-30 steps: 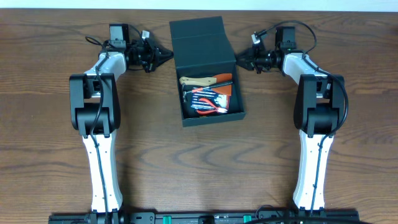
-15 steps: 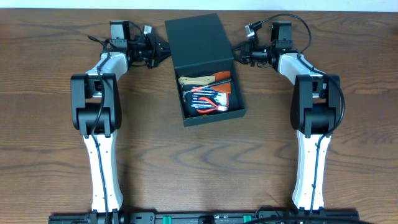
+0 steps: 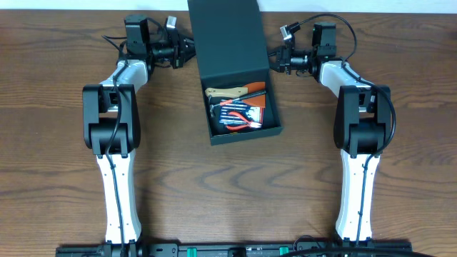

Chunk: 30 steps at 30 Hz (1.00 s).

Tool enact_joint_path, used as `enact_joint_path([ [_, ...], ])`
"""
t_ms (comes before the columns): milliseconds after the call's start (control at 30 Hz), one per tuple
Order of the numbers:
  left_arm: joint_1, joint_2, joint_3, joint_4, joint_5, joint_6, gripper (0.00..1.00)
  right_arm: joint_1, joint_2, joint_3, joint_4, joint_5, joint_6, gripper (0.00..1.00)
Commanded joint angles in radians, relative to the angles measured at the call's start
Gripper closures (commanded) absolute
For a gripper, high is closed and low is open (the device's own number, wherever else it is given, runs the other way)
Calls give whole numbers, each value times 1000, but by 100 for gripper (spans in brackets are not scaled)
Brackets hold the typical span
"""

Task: Pack container

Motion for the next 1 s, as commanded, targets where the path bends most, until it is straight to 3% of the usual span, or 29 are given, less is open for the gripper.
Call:
enact_joint_path([
  [0,-17,0,14,30,79,-57,95,14,15,2,5,-108,27,99],
  [467,-37,-99,14,30,105,-18,94,9,-43,2,-87,-59,119,99],
  [567,-42,-123,14,26,112,-6,95,2,-58,2,-224,11,46,99],
  [767,-55,-145,14,15,143,0,94,-26,-113,2,-579,151,-239,99],
  [967,-74,-146,14,14,164,1,95,-54,-164,2,-682,185,-315,99],
])
